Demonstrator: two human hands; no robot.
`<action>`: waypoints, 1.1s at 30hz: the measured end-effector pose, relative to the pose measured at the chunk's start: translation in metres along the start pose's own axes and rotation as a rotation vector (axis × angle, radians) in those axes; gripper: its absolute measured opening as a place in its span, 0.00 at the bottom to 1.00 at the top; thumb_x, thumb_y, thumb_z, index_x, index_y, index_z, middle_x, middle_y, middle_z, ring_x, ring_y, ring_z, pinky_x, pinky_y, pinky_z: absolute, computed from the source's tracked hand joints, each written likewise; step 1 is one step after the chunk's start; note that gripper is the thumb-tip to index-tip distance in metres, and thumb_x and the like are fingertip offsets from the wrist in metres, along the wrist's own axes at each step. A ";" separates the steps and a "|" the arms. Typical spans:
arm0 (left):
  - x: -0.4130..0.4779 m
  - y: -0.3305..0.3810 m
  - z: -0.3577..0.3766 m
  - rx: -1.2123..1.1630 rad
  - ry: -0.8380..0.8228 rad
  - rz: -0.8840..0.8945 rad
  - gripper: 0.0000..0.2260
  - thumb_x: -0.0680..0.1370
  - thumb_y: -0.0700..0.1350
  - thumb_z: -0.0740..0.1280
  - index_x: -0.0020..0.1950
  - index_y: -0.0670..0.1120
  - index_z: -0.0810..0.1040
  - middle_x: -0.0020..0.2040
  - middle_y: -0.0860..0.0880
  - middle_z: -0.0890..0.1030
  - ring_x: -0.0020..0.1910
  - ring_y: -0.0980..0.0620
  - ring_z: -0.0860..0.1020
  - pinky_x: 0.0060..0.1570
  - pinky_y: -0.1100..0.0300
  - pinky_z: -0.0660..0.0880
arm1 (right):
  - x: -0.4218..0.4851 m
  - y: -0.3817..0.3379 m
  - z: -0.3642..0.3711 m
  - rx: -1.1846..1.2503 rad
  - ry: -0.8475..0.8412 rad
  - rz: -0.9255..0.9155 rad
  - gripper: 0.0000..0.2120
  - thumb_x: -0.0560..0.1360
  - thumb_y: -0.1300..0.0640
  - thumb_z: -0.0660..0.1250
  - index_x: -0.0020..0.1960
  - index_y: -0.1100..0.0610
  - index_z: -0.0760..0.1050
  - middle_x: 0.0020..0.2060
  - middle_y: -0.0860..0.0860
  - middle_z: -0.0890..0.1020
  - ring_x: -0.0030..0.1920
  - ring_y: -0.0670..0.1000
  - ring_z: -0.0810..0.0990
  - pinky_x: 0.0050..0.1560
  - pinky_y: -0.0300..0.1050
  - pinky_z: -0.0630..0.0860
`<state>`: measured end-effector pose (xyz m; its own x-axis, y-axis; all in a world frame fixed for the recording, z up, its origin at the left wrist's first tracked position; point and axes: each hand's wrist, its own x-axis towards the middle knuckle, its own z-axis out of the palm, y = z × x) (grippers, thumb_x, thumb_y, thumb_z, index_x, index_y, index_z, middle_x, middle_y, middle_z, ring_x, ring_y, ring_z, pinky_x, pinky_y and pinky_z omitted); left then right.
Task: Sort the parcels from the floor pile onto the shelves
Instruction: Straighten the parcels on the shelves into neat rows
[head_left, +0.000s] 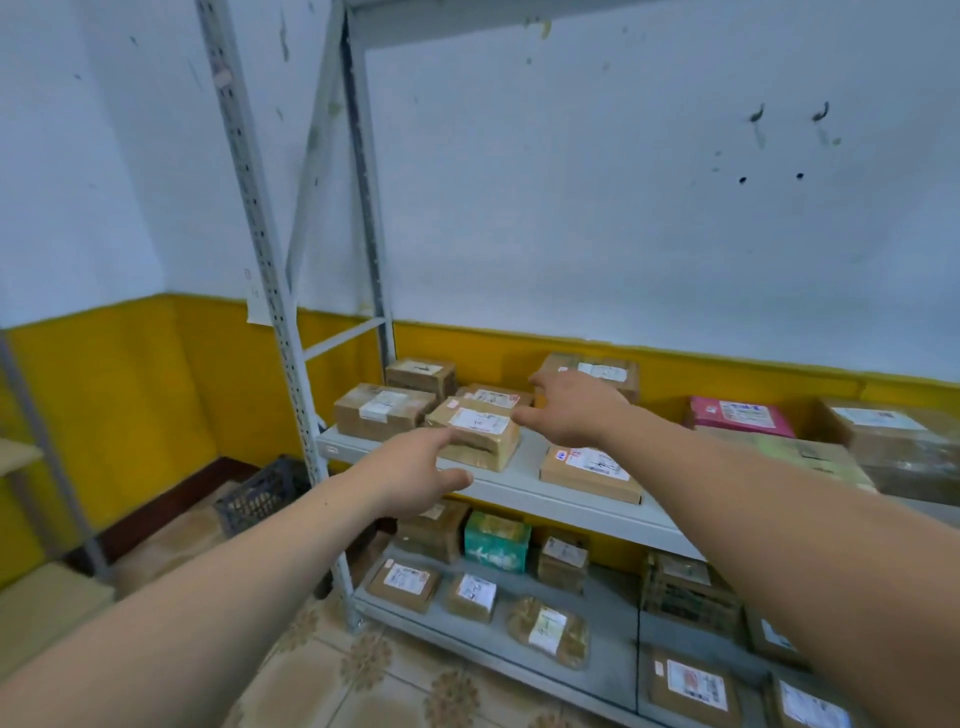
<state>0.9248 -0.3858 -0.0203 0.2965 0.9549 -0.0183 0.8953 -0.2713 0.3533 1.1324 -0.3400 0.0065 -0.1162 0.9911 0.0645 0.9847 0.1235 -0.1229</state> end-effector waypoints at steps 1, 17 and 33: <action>0.007 -0.010 -0.002 -0.002 -0.001 -0.004 0.28 0.79 0.56 0.65 0.77 0.52 0.62 0.76 0.52 0.65 0.73 0.51 0.65 0.69 0.56 0.64 | 0.011 -0.006 0.002 -0.008 0.002 -0.010 0.35 0.78 0.33 0.57 0.78 0.52 0.60 0.73 0.54 0.70 0.70 0.58 0.71 0.64 0.56 0.74; 0.195 -0.155 -0.006 -0.017 -0.043 -0.184 0.26 0.79 0.56 0.64 0.75 0.52 0.64 0.74 0.51 0.67 0.71 0.51 0.67 0.68 0.56 0.66 | 0.262 -0.033 0.071 0.061 -0.082 -0.097 0.29 0.78 0.35 0.59 0.73 0.50 0.67 0.68 0.52 0.75 0.65 0.55 0.74 0.59 0.52 0.76; 0.403 -0.368 0.015 -0.023 -0.196 -0.075 0.26 0.78 0.58 0.63 0.75 0.51 0.66 0.75 0.50 0.67 0.72 0.49 0.65 0.71 0.50 0.64 | 0.463 -0.090 0.189 0.181 -0.223 0.238 0.31 0.80 0.39 0.58 0.78 0.54 0.60 0.75 0.55 0.67 0.71 0.58 0.69 0.67 0.51 0.69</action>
<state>0.7196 0.0965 -0.1720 0.2908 0.9297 -0.2262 0.9100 -0.1957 0.3654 0.9655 0.1173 -0.1395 0.0681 0.9770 -0.2020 0.9510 -0.1248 -0.2829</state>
